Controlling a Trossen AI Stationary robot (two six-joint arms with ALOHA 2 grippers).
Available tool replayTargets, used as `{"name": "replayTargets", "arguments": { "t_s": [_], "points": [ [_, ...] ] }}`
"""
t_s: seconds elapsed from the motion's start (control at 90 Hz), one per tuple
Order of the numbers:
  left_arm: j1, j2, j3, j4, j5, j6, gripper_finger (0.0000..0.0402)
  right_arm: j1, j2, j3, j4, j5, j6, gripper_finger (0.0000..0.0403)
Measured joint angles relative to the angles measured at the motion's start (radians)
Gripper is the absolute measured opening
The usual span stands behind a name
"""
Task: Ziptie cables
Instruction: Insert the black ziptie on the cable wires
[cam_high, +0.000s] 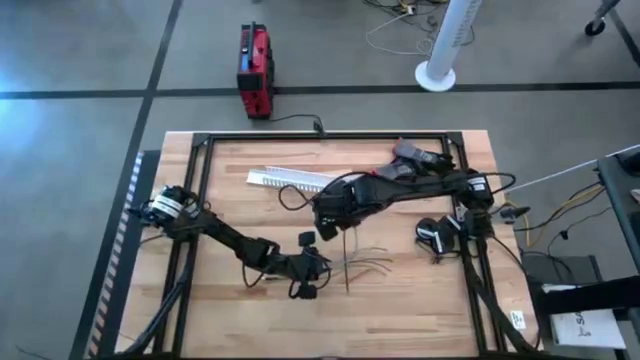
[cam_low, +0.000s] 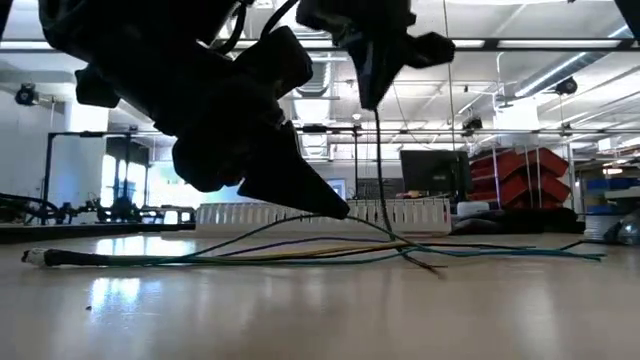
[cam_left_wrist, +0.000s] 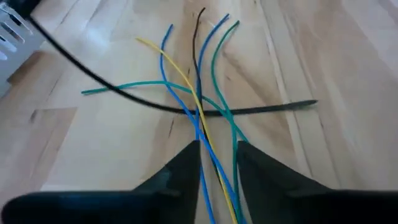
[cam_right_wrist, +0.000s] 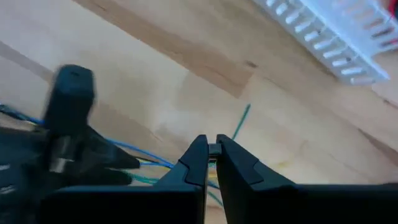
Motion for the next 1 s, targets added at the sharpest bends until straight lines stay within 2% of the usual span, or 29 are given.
{"name": "replayTargets", "arguments": {
  "t_s": [0.178, 0.356, 0.489, 0.633, 0.689, 0.789, 1.0],
  "points": [
    [0.000, 0.000, 0.000, -0.001, 0.077, 0.009, 0.0179, 0.004, 0.000, -0.027, 0.048, -0.039, -0.009, 0.0007],
    [0.009, 0.000, 0.000, 0.037, 0.068, 0.013, 0.0241, 0.006, 0.000, -0.050, 0.069, -0.073, -0.019, 0.0007],
    [0.031, 0.000, -0.010, 0.134, 0.027, -0.010, 0.0267, 0.007, 0.000, -0.061, 0.071, -0.076, -0.021, 0.0007],
    [0.078, -0.001, -0.040, 0.259, 0.124, 0.005, 0.0261, 0.019, 0.000, -0.065, 0.090, -0.075, -0.031, 0.0007],
    [0.103, -0.002, -0.051, 0.273, 0.164, 0.006, 0.0250, 0.023, 0.000, -0.065, 0.093, -0.071, -0.031, 0.0007],
    [0.151, -0.002, -0.073, 0.311, 0.179, 0.014, 0.0227, 0.031, 0.000, -0.065, 0.091, -0.055, -0.031, 0.0007],
    [0.218, 0.000, -0.113, 0.537, 0.307, 0.036, 0.0181, 0.035, 0.000, -0.071, 0.115, -0.021, -0.024, 0.0007]
  ]
}}
